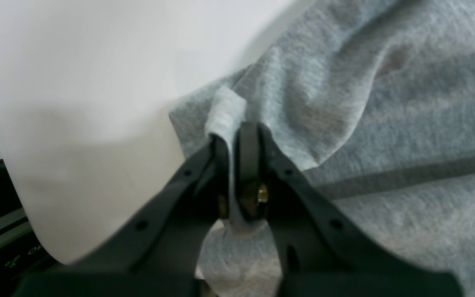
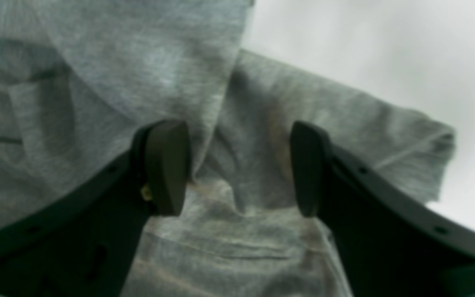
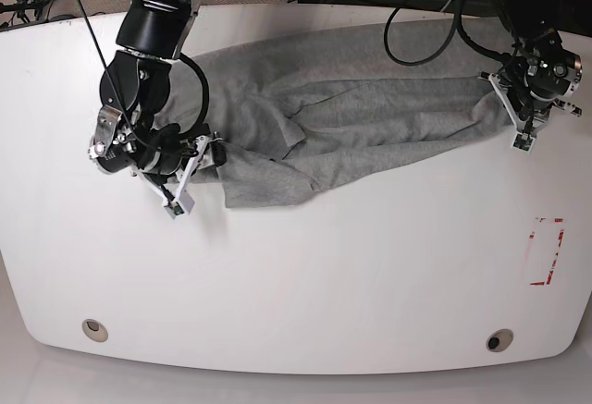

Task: Fold the T-shirt properly
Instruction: 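Drag the folded shirt with both grippers toward the robot's body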

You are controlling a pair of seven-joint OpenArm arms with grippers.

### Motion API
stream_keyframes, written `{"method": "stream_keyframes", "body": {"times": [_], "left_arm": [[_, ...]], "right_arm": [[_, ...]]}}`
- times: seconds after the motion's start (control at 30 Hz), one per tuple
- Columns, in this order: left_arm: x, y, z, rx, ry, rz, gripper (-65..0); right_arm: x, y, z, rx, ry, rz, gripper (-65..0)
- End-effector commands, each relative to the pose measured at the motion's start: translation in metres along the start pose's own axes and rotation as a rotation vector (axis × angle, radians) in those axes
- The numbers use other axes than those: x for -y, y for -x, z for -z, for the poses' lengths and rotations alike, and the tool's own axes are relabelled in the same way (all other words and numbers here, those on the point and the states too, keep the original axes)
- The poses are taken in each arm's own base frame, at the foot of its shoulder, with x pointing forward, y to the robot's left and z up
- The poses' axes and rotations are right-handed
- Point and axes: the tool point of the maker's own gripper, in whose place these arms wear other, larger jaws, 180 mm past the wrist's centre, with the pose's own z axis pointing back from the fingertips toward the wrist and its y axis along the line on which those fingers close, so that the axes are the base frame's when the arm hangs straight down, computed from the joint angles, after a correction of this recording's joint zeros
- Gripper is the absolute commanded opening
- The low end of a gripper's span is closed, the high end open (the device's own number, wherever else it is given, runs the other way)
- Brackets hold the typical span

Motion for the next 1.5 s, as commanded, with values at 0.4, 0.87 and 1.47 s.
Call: {"method": "stream_keyframes", "body": {"times": [0.4, 0.87, 1.47], "left_arm": [[-0.008, -0.009, -0.004, 0.027, -0.022, 0.005, -65.0], [-0.011, -0.020, -0.005, 0.054, -0.028, 0.005, -65.0], [-0.022, -0.038, -0.021, 0.104, -0.081, 0.052, -65.0]], "right_arm": [[-0.025, -0.009, -0.001, 0.088, -0.116, 0.009, -29.5], [-0.022, -0.008, -0.003, 0.095, -0.112, 0.011, -65.0], [0.004, -0.025, -0.059, 0.170, 0.062, -0.120, -65.0]]}}
